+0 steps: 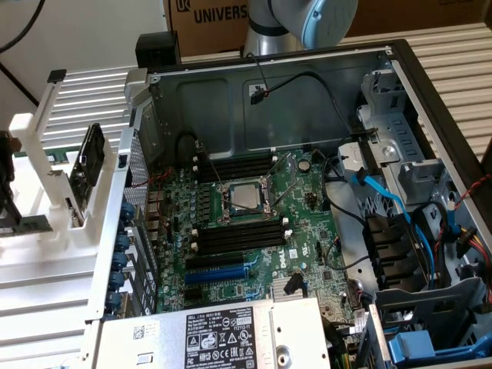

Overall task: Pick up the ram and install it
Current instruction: 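Pick up the ram and move it above insertion slot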

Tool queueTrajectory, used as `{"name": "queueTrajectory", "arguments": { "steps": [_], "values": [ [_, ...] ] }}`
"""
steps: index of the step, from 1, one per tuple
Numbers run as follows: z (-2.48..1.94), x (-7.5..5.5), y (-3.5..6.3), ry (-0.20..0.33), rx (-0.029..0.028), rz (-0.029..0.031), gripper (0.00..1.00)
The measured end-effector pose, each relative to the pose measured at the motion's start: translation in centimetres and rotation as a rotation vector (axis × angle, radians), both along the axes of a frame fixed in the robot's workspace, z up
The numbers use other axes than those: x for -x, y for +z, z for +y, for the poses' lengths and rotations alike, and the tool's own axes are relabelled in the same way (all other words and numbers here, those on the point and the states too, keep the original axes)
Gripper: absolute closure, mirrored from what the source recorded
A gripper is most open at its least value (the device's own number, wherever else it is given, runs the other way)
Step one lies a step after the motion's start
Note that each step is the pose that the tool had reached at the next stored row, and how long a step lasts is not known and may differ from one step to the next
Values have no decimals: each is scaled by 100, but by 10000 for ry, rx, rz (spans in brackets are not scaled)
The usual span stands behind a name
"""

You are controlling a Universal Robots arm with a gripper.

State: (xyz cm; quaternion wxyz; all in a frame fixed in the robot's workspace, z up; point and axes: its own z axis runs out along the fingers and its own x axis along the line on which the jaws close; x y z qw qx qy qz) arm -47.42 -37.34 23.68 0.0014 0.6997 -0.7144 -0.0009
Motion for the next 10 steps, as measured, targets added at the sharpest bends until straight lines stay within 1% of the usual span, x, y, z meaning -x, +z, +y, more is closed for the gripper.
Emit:
{"name": "queueTrajectory", "arguments": {
  "steps": [1, 2, 6, 7, 8, 10],
  "values": [
    [0, 1, 31, -8, 0, 0, 88],
    [0, 2, 194, -35, 1, 2, 88],
    [0, 2, 372, -50, -1, -1, 88],
    [0, 2, 423, -53, 0, 1, 88],
    [0, 2, 511, -60, 0, -1, 88],
    [0, 2, 593, -67, 0, 1, 88]
  ]
}}
